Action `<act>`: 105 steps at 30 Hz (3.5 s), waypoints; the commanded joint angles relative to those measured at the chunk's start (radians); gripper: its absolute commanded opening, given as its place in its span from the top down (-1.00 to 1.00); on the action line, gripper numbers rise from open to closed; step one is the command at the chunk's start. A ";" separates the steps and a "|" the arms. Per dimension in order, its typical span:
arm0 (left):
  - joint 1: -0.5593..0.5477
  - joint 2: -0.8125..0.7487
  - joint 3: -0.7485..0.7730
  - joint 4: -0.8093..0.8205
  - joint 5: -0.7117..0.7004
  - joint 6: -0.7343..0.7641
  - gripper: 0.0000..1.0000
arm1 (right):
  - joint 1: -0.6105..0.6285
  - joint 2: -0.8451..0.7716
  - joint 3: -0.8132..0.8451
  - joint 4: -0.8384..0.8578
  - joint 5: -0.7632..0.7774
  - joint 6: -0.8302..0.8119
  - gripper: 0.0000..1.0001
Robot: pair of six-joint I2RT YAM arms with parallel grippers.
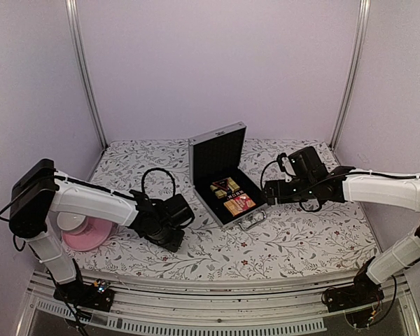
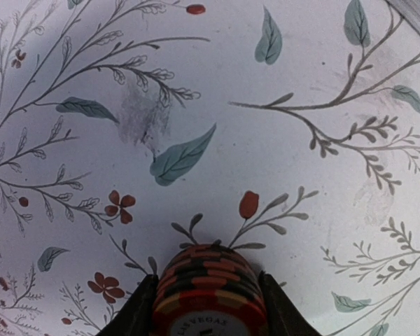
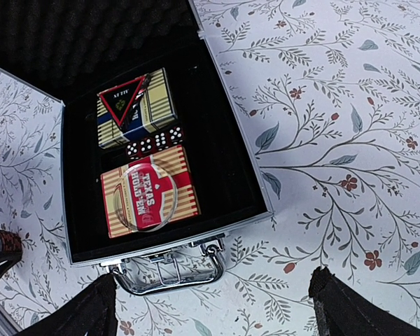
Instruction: Pack up texas hold em set
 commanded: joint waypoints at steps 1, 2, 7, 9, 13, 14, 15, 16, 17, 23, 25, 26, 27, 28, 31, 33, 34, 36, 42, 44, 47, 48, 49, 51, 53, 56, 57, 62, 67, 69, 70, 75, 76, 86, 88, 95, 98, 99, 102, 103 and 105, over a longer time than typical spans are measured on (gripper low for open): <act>-0.012 0.014 0.012 -0.005 0.011 0.017 0.51 | -0.004 -0.051 -0.007 0.014 -0.034 0.019 -0.92; -0.013 0.007 0.015 -0.005 0.014 0.023 0.53 | -0.004 -0.058 -0.006 0.014 -0.044 0.029 -0.92; -0.013 -0.031 0.063 -0.042 0.045 0.079 0.58 | -0.005 -0.091 -0.009 0.016 -0.175 0.114 -0.90; -0.013 -0.050 0.083 -0.064 0.061 0.108 0.59 | -0.004 -0.100 -0.019 0.036 -0.263 0.179 -0.88; -0.013 -0.092 0.133 -0.119 0.116 0.183 0.62 | -0.003 -0.118 -0.071 0.131 -0.418 0.297 -0.86; -0.013 -0.102 0.145 -0.134 0.131 0.200 0.63 | -0.001 -0.120 -0.089 0.166 -0.458 0.331 -0.86; -0.013 -0.112 0.156 -0.151 0.148 0.225 0.63 | 0.002 -0.121 -0.115 0.204 -0.494 0.357 -0.86; -0.012 -0.120 0.167 -0.158 0.170 0.240 0.64 | 0.008 -0.119 -0.131 0.248 -0.527 0.404 -0.86; -0.012 -0.129 0.177 -0.169 0.198 0.265 0.64 | 0.016 -0.116 -0.159 0.293 -0.560 0.433 -0.86; -0.019 -0.168 0.229 -0.188 0.334 0.349 0.64 | 0.122 -0.032 -0.183 0.469 -0.649 0.612 -0.85; -0.025 -0.156 0.257 -0.210 0.362 0.368 0.65 | 0.155 0.011 -0.181 0.545 -0.683 0.655 -0.84; -0.031 -0.148 0.271 -0.221 0.365 0.378 0.65 | 0.170 0.032 -0.177 0.578 -0.700 0.684 -0.83; -0.038 -0.141 0.285 -0.231 0.366 0.388 0.66 | 0.183 0.055 -0.172 0.605 -0.720 0.700 -0.82; -0.046 -0.133 0.296 -0.239 0.367 0.396 0.66 | 0.196 0.076 -0.165 0.629 -0.727 0.718 -0.81; -0.068 -0.122 0.319 -0.245 0.372 0.414 0.67 | 0.224 0.132 -0.147 0.693 -0.766 0.757 -0.79; -0.076 -0.116 0.329 -0.245 0.378 0.421 0.67 | 0.235 0.168 -0.137 0.729 -0.787 0.779 -0.78; -0.078 -0.112 0.333 -0.245 0.383 0.424 0.67 | 0.239 0.177 -0.136 0.753 -0.799 0.788 -0.76; -0.088 -0.110 0.338 -0.245 0.384 0.432 0.67 | 0.245 0.205 -0.132 0.796 -0.825 0.816 -0.72; -0.100 -0.112 0.348 -0.238 0.378 0.442 0.68 | 0.264 0.257 -0.111 0.856 -0.871 0.851 -0.64; -0.103 -0.118 0.344 -0.226 0.379 0.447 0.68 | 0.270 0.280 -0.101 0.885 -0.886 0.858 -0.60; -0.108 -0.122 0.340 -0.214 0.384 0.448 0.69 | 0.282 0.309 -0.080 0.918 -0.908 0.878 -0.54; -0.108 -0.122 0.341 -0.214 0.386 0.451 0.69 | 0.284 0.319 -0.071 0.920 -0.913 0.880 -0.52; -0.108 -0.121 0.342 -0.214 0.387 0.452 0.69 | 0.289 0.328 -0.063 0.922 -0.917 0.881 -0.49; -0.108 -0.120 0.342 -0.214 0.390 0.455 0.70 | 0.300 0.348 -0.050 0.936 -0.931 0.887 -0.43; -0.109 -0.120 0.342 -0.214 0.390 0.457 0.71 | 0.309 0.365 -0.038 0.952 -0.942 0.895 -0.36; -0.112 -0.124 0.344 -0.211 0.387 0.457 0.72 | 0.322 0.387 -0.024 0.960 -0.949 0.905 -0.25; -0.111 -0.127 0.342 -0.209 0.385 0.457 0.72 | 0.325 0.393 -0.020 0.965 -0.951 0.908 -0.20; -0.115 -0.140 0.340 -0.200 0.379 0.457 0.72 | 0.334 0.409 -0.011 0.988 -0.958 0.922 0.04; -0.119 -0.155 0.336 -0.190 0.359 0.452 0.73 | 0.341 0.418 -0.001 0.992 -0.965 0.924 0.20; -0.118 -0.162 0.334 -0.184 0.352 0.449 0.73 | 0.342 0.421 -0.002 0.994 -0.969 0.924 0.25; -0.119 -0.165 0.334 -0.183 0.349 0.448 0.73 | 0.344 0.421 -0.001 0.994 -0.969 0.924 0.28; -0.120 -0.176 0.334 -0.176 0.333 0.445 0.73 | 0.349 0.421 0.002 0.996 -0.976 0.923 0.48; -0.119 -0.176 0.335 -0.174 0.331 0.445 0.73 | 0.348 0.421 0.002 0.997 -0.977 0.922 0.53; -0.121 -0.207 0.303 -0.157 0.271 0.441 0.12 | 0.348 0.373 -0.008 0.971 -0.930 0.883 0.94; -0.120 -0.233 0.282 -0.137 0.241 0.440 -0.30 | 0.339 0.344 -0.011 0.922 -0.893 0.851 0.95; -0.099 -0.372 0.201 -0.019 0.194 0.428 -0.82 | 0.234 0.164 -0.071 0.690 -0.713 0.705 0.95; -0.038 -0.404 0.167 0.050 0.201 0.416 -0.85 | 0.186 0.108 -0.051 0.520 -0.608 0.589 0.96; -0.008 -0.413 0.150 0.085 0.210 0.416 -0.85 | 0.168 0.095 -0.046 0.479 -0.575 0.562 0.96; 0.125 -0.427 0.091 0.231 0.286 0.406 -0.85 | 0.116 0.069 -0.041 0.397 -0.492 0.489 0.96; 0.166 -0.427 0.065 0.294 0.326 0.404 -0.85 | 0.101 0.063 -0.039 0.373 -0.467 0.471 0.96; 0.255 -0.413 0.018 0.440 0.437 0.400 -0.85 | 0.077 0.053 -0.027 0.331 -0.425 0.439 0.96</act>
